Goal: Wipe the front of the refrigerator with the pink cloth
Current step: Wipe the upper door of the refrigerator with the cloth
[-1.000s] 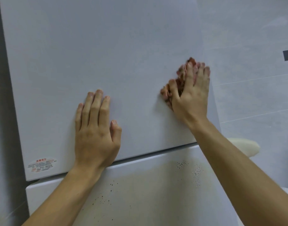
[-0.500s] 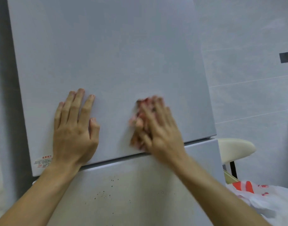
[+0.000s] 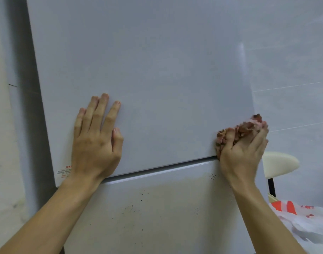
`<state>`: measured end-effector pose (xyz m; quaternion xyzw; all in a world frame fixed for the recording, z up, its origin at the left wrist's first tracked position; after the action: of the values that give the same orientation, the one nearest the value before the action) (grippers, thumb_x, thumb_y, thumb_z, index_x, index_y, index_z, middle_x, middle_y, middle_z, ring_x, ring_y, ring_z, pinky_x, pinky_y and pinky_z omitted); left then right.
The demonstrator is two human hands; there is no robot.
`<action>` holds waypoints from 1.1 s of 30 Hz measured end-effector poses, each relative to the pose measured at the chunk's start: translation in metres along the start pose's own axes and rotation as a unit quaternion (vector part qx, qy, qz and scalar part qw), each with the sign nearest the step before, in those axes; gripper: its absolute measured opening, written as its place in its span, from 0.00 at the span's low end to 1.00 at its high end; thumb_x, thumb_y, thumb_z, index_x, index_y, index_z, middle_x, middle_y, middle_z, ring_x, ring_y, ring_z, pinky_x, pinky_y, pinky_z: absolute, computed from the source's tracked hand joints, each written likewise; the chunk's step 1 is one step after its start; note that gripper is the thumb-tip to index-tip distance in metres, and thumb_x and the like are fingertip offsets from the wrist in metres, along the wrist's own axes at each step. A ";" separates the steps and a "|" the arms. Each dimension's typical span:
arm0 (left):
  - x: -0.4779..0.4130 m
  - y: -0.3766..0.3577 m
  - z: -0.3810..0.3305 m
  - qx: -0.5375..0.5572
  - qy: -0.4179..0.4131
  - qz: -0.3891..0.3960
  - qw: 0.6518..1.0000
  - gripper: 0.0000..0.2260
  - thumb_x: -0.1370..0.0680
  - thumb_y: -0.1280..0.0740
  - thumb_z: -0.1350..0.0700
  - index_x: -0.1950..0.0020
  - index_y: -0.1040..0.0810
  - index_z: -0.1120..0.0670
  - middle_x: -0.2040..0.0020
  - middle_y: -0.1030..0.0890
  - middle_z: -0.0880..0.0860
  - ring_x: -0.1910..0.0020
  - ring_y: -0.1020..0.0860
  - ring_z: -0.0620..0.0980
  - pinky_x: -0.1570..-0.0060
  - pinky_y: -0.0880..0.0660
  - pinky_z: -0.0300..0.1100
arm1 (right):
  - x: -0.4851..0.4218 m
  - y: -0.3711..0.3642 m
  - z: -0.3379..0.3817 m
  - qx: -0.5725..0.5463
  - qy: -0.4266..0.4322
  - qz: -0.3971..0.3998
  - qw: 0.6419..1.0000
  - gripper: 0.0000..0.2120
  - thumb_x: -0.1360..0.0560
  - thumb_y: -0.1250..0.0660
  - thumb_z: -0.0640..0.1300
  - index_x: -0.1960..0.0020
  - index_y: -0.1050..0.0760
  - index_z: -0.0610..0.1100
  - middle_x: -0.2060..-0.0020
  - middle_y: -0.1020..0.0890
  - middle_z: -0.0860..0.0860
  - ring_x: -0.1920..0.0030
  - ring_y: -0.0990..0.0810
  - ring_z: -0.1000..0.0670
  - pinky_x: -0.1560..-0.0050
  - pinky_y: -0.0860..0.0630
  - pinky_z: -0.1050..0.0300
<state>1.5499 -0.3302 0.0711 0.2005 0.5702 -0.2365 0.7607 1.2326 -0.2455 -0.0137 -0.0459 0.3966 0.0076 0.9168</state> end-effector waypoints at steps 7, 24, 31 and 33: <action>0.001 -0.006 -0.003 -0.010 0.005 -0.016 1.000 0.27 0.17 0.46 0.55 0.17 0.37 0.55 0.16 0.41 0.56 0.16 0.44 0.55 0.17 0.49 0.57 | -0.049 -0.017 0.055 -0.004 0.074 -0.049 0.996 0.39 0.16 0.49 0.59 0.15 0.52 0.35 0.16 0.52 0.35 0.15 0.55 0.37 0.16 0.58 0.41; 0.002 0.001 0.000 0.007 0.003 -0.007 1.000 0.27 0.18 0.46 0.55 0.18 0.35 0.56 0.16 0.39 0.57 0.16 0.43 0.57 0.17 0.52 0.54 | -0.026 -0.006 0.023 -0.008 0.283 0.043 0.958 0.29 0.14 0.47 0.57 0.16 0.43 0.49 0.16 0.44 0.45 0.15 0.50 0.42 0.17 0.49 0.39; 0.006 0.004 0.012 0.016 -0.004 0.009 1.000 0.26 0.18 0.45 0.56 0.18 0.35 0.56 0.16 0.40 0.57 0.16 0.44 0.56 0.17 0.50 0.55 | -0.048 0.010 0.005 -0.055 0.084 0.039 0.994 0.35 0.17 0.48 0.57 0.14 0.52 0.50 0.14 0.54 0.48 0.15 0.54 0.49 0.16 0.51 0.43; 0.010 0.006 0.012 0.009 -0.004 0.005 1.000 0.26 0.17 0.45 0.56 0.18 0.35 0.56 0.16 0.40 0.57 0.16 0.43 0.57 0.17 0.49 0.56 | -0.038 0.001 0.018 -0.046 0.066 0.003 0.997 0.35 0.16 0.50 0.57 0.14 0.53 0.45 0.15 0.55 0.43 0.15 0.55 0.44 0.16 0.54 0.41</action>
<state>1.5648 -0.3336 0.0654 0.2092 0.5643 -0.2385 0.7621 1.2189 -0.2423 0.0262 -0.0874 0.4554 0.0251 0.8857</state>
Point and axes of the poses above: each hand's wrist, its own x-axis away from the middle knuckle, its own y-axis out of the back of the hand, z = x × y, the point moved 2 cm from there along -x, towards the middle knuckle
